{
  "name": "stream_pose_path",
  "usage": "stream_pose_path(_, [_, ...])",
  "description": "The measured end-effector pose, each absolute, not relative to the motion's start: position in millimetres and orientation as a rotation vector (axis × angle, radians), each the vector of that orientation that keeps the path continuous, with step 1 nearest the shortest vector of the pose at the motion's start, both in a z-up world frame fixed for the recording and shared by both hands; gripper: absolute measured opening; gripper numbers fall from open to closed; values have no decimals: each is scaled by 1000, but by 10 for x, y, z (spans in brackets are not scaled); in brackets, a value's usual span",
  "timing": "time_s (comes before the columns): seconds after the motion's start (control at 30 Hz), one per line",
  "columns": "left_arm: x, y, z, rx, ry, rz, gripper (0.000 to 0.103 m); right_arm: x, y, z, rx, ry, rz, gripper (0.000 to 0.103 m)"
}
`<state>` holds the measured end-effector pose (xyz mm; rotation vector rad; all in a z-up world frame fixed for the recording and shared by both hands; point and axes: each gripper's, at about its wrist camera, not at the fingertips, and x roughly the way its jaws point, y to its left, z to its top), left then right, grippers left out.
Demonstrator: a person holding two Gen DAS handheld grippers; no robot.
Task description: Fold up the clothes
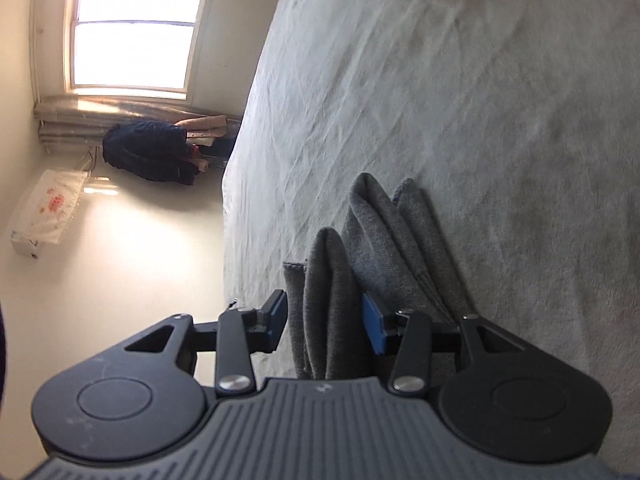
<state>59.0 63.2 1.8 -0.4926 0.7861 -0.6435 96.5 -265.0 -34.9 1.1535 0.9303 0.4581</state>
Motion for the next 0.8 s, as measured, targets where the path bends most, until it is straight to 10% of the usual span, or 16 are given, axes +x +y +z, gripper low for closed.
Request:
stream_pose_path(0.57, [202, -49, -250, -96, 720, -634, 27, 1125, -2016, -385, 706, 925, 437, 50])
stream_pose_path(0.67, [191, -71, -260, -77, 694, -643, 30, 1190, -1944, -419, 678, 905, 464, 26])
stream_pose_path(0.8, [222, 24, -220, -135, 664, -647, 31, 1304, -2059, -466, 809, 869, 530, 23])
